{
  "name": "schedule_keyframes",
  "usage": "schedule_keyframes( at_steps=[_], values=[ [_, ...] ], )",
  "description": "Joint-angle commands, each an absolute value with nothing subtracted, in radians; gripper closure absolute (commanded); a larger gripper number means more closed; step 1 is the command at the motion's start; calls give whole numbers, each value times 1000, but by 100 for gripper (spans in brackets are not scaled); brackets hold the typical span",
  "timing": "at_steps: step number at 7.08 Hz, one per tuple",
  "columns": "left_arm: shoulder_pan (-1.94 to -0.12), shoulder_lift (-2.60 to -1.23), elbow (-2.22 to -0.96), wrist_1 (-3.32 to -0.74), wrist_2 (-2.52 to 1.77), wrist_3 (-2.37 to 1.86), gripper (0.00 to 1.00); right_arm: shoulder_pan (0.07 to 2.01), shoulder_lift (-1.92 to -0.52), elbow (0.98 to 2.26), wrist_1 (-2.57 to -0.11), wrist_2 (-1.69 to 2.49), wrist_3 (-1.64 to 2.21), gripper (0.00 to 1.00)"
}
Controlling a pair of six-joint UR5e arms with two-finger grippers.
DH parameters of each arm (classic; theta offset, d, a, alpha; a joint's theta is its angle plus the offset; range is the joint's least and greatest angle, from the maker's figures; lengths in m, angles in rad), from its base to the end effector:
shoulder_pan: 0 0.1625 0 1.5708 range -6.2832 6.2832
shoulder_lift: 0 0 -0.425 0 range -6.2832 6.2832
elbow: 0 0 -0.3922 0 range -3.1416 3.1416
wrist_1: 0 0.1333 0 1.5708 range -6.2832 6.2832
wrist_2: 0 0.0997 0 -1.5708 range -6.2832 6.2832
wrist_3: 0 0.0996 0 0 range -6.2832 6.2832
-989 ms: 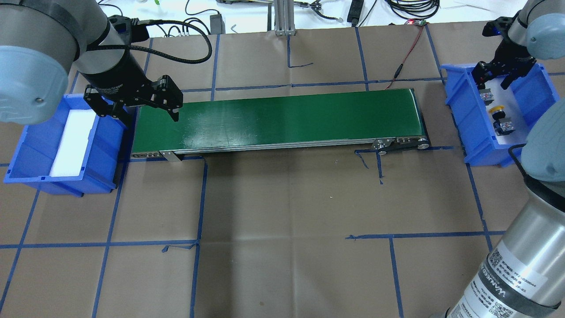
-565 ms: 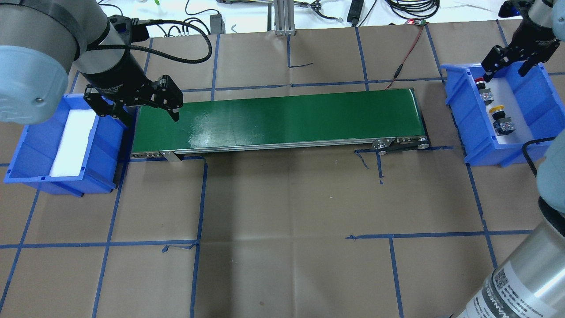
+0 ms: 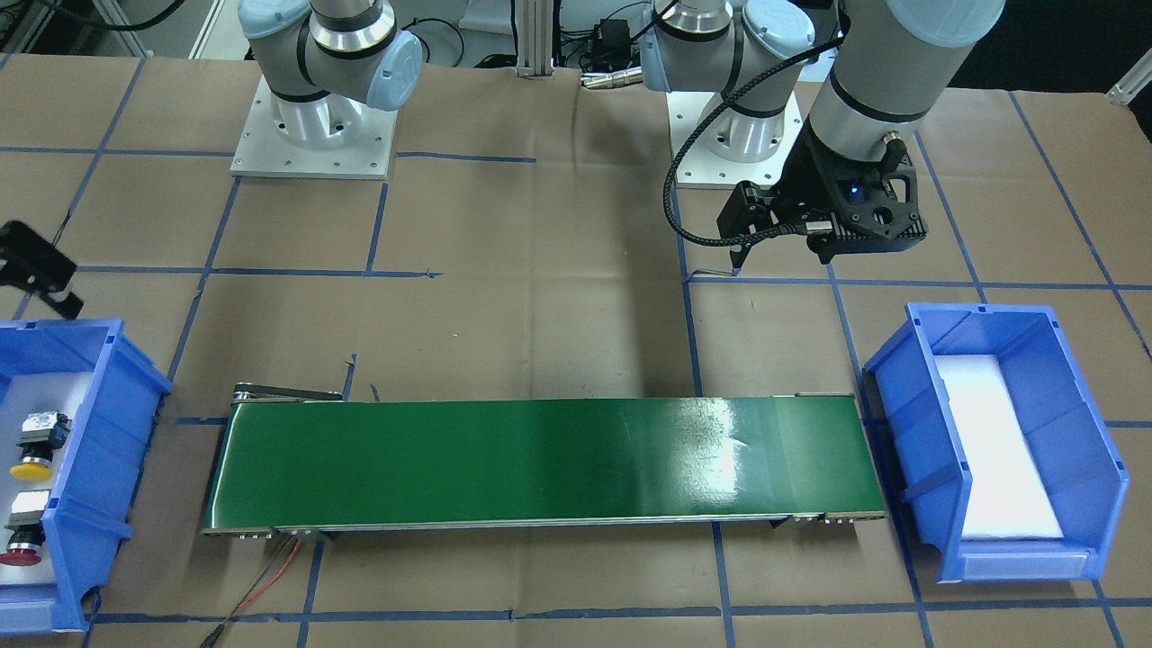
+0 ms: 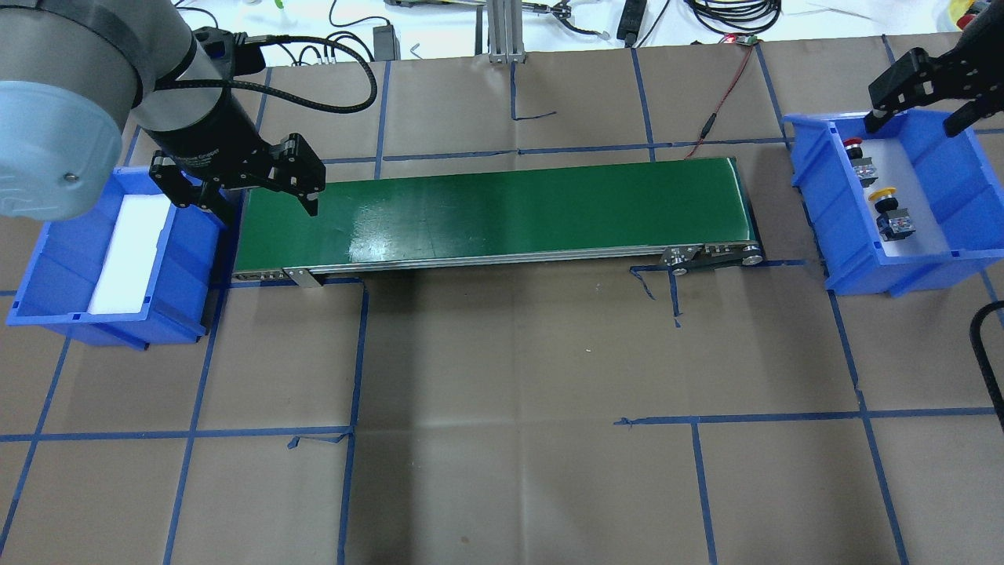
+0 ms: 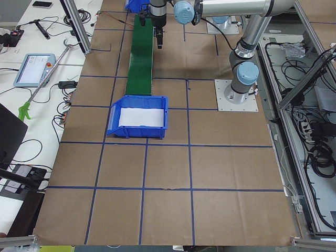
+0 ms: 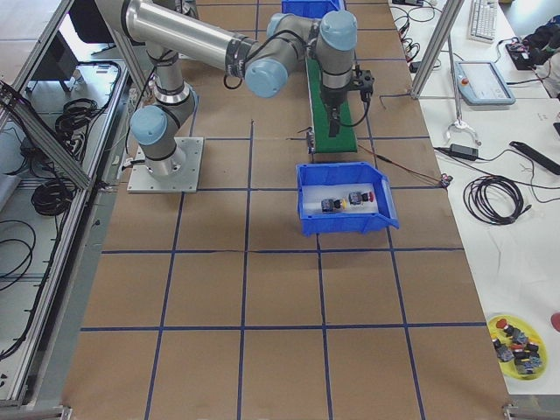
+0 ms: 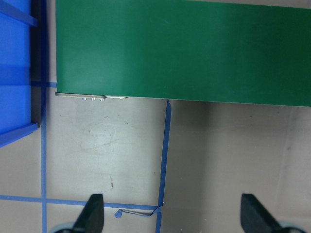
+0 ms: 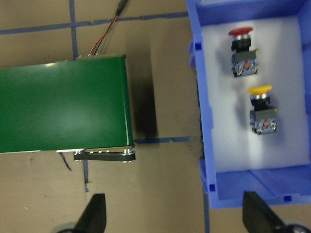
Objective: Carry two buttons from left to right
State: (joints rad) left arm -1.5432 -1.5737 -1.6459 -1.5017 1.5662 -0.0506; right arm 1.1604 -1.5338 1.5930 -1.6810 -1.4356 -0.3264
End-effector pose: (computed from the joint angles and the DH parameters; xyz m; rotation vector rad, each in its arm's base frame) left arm -0.1202 -0.4946 0.4565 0.1227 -3.1347 -0.0141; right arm -0.0697 -0.5279 0.4705 0.1220 3.0279 -0.1460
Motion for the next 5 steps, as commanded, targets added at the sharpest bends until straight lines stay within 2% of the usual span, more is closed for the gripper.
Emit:
schedule_keyframes(
  at_steps=[1, 5],
  values=[
    [-1543, -1574, -1646, -1502, 1566, -51, 0, 1214, -1673, 1673, -1620, -1440, -237, 0],
    [-1543, -1574, -1646, -1503, 1568, -57, 0, 1523, -1674, 1672, -1623, -1538, 151, 0]
  ],
)
